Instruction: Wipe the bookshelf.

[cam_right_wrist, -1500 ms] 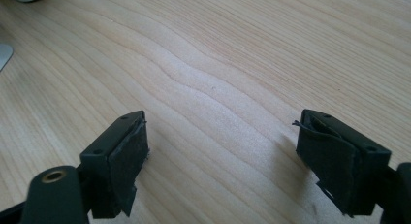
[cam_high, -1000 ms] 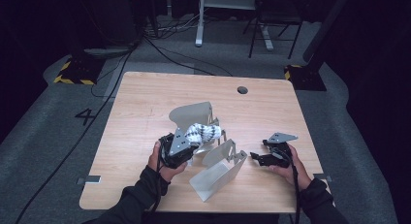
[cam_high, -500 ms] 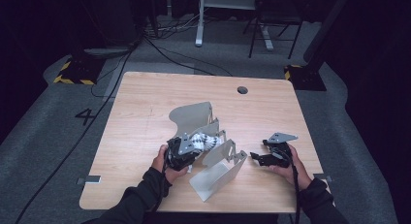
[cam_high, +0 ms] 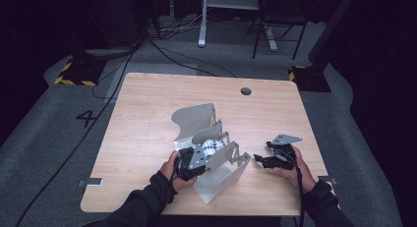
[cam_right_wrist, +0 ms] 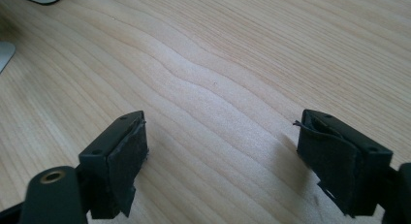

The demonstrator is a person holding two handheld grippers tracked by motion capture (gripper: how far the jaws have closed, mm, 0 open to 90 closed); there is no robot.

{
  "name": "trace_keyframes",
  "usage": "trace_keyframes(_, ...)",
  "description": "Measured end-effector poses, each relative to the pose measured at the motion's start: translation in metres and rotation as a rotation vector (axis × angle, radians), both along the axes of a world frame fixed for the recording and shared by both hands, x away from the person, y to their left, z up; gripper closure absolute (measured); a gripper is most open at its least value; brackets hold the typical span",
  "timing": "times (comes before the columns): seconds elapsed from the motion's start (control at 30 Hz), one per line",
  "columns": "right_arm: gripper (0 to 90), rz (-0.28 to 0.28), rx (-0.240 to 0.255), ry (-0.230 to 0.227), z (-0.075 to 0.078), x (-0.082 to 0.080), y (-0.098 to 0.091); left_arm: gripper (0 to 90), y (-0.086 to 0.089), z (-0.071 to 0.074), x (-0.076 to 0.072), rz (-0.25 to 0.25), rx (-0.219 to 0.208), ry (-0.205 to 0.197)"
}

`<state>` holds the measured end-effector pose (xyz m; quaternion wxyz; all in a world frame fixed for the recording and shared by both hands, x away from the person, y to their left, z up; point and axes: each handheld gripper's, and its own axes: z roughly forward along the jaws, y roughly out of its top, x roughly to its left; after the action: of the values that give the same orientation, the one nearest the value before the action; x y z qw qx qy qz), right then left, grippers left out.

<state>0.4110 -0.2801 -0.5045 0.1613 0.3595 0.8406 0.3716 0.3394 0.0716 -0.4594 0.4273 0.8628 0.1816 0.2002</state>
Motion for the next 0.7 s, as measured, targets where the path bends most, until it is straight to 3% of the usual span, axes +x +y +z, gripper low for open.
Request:
trace_keyframes(0.07,18.7,0.0,0.0,0.0,0.0,0.0,0.0,77.8,0.004,0.007,-0.002,-0.018,-0.032,-0.029)
trace_keyframes(0.1,18.7,0.0,0.0,0.0,0.0,0.0,0.0,77.8,0.008,0.017,-0.006,-0.037,-0.058,-0.069)
trace_keyframes(0.17,18.7,0.001,-0.001,0.0,0.0,0.0,0.0,77.8,0.01,0.021,-0.007,-0.044,-0.064,-0.089)
trace_keyframes(0.2,18.7,0.0,0.0,0.0,0.0,0.0,0.0,77.8,0.014,0.03,-0.011,-0.059,-0.112,-0.119)
trace_keyframes(0.23,18.7,0.0,0.0,0.0,0.0,0.0,0.0,77.7,0.014,0.03,-0.011,-0.059,-0.112,-0.119)
trace_keyframes(0.3,18.7,0.0,0.0,0.0,0.0,0.0,0.0,77.7,0.02,0.042,-0.016,-0.062,-0.16,-0.153)
trace_keyframes(0.37,18.6,0.001,0.0,0.0,0.0,0.0,0.0,77.7,0.022,0.047,-0.018,-0.068,-0.177,-0.162)
trace_keyframes(0.43,18.7,0.0,-0.001,0.0,0.0,0.0,0.0,77.7,0.023,0.048,-0.018,-0.069,-0.168,-0.163)
trace_keyframes(0.6,18.7,0.001,-0.001,0.0,0.0,0.0,0.0,77.7,0.019,0.031,-0.01,-0.078,-0.111,-0.088)
trace_keyframes(0.7,18.7,0.0,-0.001,0.0,0.0,0.0,0.0,77.7,0.013,0.013,-0.009,-0.094,-0.011,-0.058)
